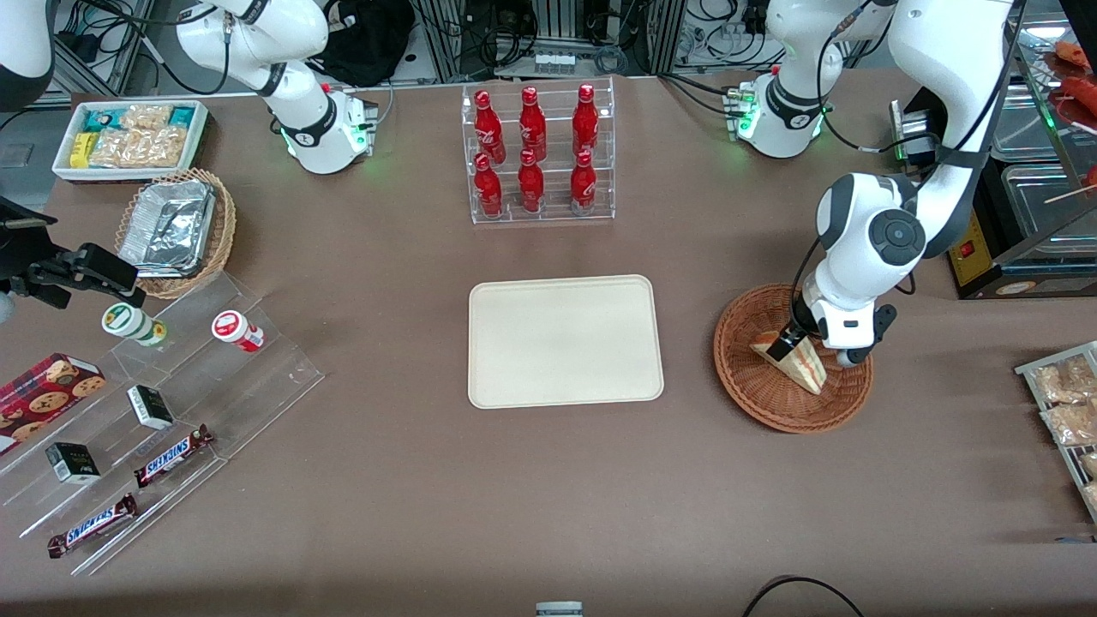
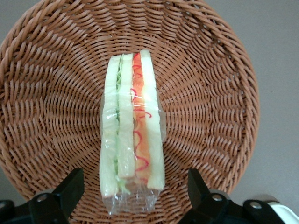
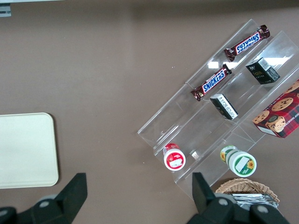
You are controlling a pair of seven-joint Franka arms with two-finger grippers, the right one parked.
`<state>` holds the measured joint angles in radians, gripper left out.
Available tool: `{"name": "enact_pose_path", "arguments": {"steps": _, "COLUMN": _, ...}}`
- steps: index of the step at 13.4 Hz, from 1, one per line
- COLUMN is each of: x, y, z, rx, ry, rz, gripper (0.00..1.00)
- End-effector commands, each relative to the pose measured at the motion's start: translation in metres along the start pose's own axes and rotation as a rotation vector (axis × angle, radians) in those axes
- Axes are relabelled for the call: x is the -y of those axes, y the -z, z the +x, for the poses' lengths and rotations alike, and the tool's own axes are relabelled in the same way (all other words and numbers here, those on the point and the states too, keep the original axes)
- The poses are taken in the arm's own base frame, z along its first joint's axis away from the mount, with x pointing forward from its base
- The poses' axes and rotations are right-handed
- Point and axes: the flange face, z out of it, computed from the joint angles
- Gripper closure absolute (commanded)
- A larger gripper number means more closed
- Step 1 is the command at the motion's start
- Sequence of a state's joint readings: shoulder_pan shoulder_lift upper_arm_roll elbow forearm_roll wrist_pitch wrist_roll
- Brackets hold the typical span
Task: Place sandwich from basket to tray
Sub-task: 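Close the left gripper on the sandwich and lift it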
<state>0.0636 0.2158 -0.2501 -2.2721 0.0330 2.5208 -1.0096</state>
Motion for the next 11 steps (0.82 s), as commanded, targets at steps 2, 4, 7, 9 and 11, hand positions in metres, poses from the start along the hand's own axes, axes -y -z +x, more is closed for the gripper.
{"name": "enact_pose_path", "arguments": {"steps": 2, "x": -0.004, "y": -0.01, "z": 0.008, "rx": -0.021, "ry": -0.009, "rz": 0.008, "gripper": 0.71}}
{"name": "enact_pose_path", "arguments": {"steps": 4, "x": -0.005, "y": -0.006, "z": 0.008, "rx": -0.034, "ry": -0.024, "rz": 0.008, "gripper": 0.89}}
{"name": "enact_pose_path", "arguments": {"steps": 7, "x": -0.014, "y": 0.04, "z": 0.016, "rx": -0.055, "ry": -0.019, "rz": 0.022, "gripper": 0.91}}
{"name": "enact_pose_path", "arguments": {"steps": 9, "x": -0.03, "y": 0.095, "z": 0.018, "rx": -0.026, "ry": -0.015, "rz": 0.111, "gripper": 0.91}}
{"name": "enact_pose_path", "arguments": {"steps": 11, "x": -0.064, "y": 0.154, "z": -0.004, "rx": 0.01, "ry": -0.038, "rz": 0.188, "gripper": 0.92}}
